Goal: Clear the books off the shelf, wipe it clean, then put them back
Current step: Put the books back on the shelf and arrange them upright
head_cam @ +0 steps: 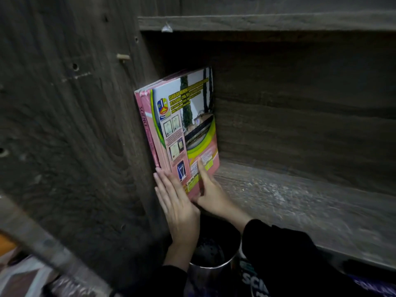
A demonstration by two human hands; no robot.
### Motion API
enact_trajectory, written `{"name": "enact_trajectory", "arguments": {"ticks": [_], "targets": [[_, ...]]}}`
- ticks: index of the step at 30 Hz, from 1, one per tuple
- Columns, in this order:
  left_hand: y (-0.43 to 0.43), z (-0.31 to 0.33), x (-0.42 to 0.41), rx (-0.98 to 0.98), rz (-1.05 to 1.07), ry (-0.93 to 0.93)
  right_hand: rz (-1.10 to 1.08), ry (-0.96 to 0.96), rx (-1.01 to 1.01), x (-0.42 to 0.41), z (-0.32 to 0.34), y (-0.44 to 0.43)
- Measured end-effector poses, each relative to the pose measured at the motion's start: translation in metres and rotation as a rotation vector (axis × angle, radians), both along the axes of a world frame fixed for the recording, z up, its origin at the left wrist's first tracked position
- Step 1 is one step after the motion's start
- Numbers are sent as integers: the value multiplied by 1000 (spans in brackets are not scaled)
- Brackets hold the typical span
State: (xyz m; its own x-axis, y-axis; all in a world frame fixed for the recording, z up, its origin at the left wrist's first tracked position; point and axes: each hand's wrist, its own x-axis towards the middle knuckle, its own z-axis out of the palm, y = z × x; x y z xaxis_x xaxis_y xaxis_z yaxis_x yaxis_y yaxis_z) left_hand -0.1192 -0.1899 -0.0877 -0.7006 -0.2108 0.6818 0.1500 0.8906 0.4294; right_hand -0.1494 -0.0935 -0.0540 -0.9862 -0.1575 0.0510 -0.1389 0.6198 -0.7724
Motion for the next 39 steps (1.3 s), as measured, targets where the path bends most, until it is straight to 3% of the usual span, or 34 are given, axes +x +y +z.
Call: {"name": "enact_trajectory", "arguments": {"ticks": [4,9,15,17,21,25,28,31,36,39], "targets": [[1,12,8,32,-41,-29,-95,-72,-11,0,3,6],[2,23,23,255,-132,-4,-182,11,-104,32,9,28],[20,34,53,236,-233,131,-331,100,-315,98,-7,87],[41,26,71,207,-344,112,-396,122,-301,129,-18,113],[94,-7,118,299,-756,-195,-608,210,-158,187,-57,179],[147,-57,165,89,-938,-532,-861,115,46,244,-99,249],[186,-94,183,57,-973,-748,-1015,-195,269,274,-133,302],[217,-127,192,109,-941,-1039,-988,-569,307,294,-159,339],[254,-152,204,409,-757,-1351,-900,-744,134,304,-182,347],[261,-171,206,771,-725,-1415,-893,-788,247,298,-193,342]]}}
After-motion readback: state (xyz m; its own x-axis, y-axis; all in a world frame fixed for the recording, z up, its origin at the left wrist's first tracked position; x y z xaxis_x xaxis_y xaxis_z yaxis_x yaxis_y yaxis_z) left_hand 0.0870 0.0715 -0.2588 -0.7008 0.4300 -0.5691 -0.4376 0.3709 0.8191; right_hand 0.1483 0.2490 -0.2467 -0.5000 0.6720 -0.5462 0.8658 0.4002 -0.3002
